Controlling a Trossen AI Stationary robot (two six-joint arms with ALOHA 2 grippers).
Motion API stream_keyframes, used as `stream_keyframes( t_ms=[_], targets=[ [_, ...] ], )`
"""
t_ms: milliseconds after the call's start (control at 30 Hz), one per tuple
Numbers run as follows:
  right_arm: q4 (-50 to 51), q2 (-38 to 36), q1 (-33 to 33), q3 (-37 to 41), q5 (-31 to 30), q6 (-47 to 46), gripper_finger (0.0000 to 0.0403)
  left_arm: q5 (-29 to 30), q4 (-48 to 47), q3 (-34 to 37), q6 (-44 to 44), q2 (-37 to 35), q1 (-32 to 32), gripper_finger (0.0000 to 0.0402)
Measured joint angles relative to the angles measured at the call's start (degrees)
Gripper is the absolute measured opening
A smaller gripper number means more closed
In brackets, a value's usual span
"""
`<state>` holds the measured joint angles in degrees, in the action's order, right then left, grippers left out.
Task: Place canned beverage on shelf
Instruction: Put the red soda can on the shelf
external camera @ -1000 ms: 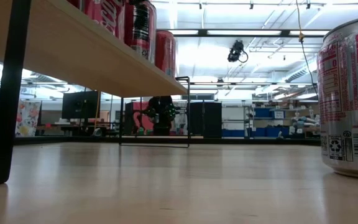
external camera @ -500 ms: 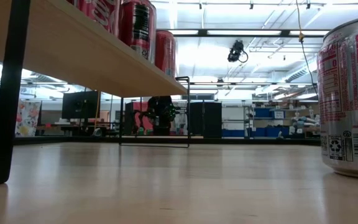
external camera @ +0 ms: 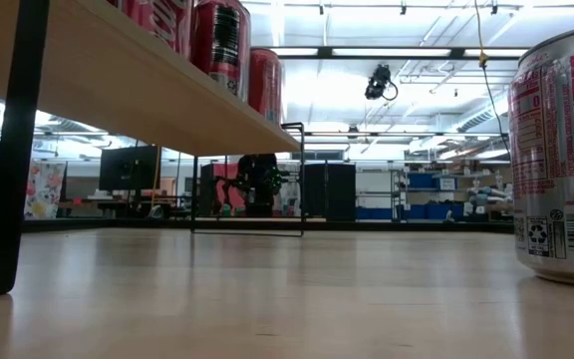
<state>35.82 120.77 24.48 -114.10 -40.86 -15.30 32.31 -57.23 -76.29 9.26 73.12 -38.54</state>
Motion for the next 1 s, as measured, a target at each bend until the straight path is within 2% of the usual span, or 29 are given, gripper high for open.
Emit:
stream_keyframes(
  t_ms=[667, 1000],
  targets=[
    [1.66, -1.38, 0.23, -0.02, -0.24, -0.61, 0.0346, -3.80, 5.27, 0.00, -6.12, 0.99, 4.03, 0.0400],
    [6.29, -2.29, 0.18, -0.02, -0.64, -5.14, 0.0346, -3.02, 3.28, -2.31, -6.17, 0.00, 1.44, 0.0400]
  ],
)
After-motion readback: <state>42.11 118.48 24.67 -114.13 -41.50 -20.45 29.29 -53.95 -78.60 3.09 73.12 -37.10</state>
